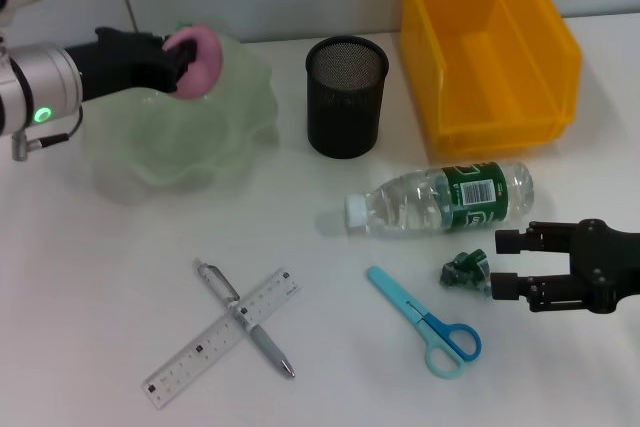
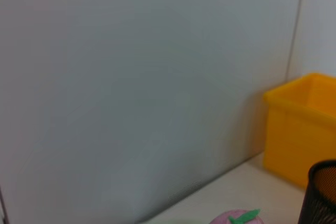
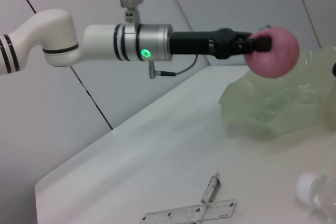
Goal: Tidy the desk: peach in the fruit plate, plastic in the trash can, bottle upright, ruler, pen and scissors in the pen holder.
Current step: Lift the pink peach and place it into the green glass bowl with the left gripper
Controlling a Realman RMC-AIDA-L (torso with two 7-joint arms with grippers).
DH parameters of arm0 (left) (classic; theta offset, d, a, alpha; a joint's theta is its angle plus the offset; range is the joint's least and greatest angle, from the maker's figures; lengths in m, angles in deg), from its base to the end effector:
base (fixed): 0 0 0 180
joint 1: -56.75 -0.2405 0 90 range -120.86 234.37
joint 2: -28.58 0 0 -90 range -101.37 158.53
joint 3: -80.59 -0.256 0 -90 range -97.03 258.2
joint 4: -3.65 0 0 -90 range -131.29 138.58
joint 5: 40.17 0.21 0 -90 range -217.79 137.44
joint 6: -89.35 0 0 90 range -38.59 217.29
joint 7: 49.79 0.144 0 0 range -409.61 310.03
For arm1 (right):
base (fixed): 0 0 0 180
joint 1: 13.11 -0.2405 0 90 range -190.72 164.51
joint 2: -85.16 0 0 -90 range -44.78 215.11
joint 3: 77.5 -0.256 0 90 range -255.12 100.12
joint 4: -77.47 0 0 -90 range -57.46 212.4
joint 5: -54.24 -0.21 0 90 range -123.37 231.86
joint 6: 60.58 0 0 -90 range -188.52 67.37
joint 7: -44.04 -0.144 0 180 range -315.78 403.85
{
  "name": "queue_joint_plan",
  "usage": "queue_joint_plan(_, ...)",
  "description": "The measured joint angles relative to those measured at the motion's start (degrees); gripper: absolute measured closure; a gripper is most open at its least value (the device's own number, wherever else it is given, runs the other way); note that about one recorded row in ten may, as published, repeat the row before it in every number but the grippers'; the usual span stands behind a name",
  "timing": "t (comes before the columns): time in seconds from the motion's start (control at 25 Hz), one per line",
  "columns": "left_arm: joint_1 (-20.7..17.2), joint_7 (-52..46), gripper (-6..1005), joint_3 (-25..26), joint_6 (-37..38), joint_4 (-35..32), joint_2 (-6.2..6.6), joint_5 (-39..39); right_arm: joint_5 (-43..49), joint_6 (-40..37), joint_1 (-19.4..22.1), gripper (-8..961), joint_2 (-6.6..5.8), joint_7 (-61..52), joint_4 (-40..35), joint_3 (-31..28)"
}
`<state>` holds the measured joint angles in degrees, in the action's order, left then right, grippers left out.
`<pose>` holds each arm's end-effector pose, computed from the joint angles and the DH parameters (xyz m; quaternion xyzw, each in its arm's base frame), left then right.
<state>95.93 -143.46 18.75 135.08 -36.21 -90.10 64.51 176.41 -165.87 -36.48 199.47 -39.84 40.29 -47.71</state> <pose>-0.2169 0.4410 -0.0078 -0.8941 -0.2472 -0.1542 0.3400 0.3096 0.2693 0.0427 -0.9164 0.3008 0.2546 0.0695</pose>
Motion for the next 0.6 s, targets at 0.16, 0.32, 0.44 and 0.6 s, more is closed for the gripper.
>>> queue_joint_plan(0.16, 1.09, -0.10, 856, -0.05, -2.16, 3.64, 0.01, 0.09, 0.00, -0.20, -0.05, 175, -0.16, -0.02, 0.00, 0.01)
queue_joint_plan(0.32, 1.08, -0.80, 791, 0.05, -3.51, 4.15, -0.08, -0.09, 0.05, -0.23, 0.06, 175, -0.22, -0.04, 0.00, 0.25)
queue_joint_plan(0.44, 1.02, -1.55, 723, 0.02, -4.04, 4.23, -0.07, 0.00, 0.12, -0.29, 0.08, 175, -0.24, -0.05, 0.00, 0.34)
queue_joint_plan(0.6, 0.89, -1.59, 633, 0.03, -4.12, 4.26, -0.10, -0.06, 0.29, -0.35, 0.07, 174, -0.33, -0.05, 0.00, 0.45)
